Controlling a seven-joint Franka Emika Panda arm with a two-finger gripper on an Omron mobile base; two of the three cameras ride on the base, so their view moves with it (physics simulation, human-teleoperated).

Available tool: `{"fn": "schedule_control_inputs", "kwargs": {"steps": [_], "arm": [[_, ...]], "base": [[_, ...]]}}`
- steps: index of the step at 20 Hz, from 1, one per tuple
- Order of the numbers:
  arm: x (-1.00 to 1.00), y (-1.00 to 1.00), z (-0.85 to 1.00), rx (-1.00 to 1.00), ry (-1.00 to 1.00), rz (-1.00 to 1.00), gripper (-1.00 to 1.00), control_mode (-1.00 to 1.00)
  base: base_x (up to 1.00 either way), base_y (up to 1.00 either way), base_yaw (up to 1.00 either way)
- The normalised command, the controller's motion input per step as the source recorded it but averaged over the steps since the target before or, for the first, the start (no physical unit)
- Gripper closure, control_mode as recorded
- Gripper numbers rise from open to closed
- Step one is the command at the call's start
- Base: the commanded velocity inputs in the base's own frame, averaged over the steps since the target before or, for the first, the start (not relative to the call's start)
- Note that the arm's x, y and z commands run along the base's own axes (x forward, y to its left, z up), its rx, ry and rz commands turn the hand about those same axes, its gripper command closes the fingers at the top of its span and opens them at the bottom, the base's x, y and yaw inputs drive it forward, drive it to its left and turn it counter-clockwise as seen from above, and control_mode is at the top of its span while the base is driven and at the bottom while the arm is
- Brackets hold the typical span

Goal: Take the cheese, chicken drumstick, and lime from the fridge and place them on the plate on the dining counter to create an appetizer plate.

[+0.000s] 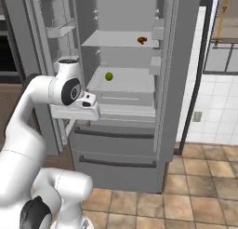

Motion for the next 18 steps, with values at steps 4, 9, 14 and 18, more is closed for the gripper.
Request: {"fn": "schedule_control_inputs", "kwargs": {"steps": [4, 9, 14, 18], "arm": [[0.00, 0.00, 0.00, 0.00, 0.00, 0.00, -1.00, 1.00], [0.00, 0.00, 0.00, 0.00, 0.00, 0.00, -1.00, 1.00], [0.00, 0.00, 0.00, 0.00, 0.00, 0.00, -1.00, 1.00], [0.00, 0.00, 0.00, 0.00, 0.00, 0.00, -1.00, 1.00]], "base": [[0.07, -0.37, 0.21], [0.03, -0.41, 0.12], [0.14, -0.44, 0.08], [0.51, -0.18, 0.06]]}}
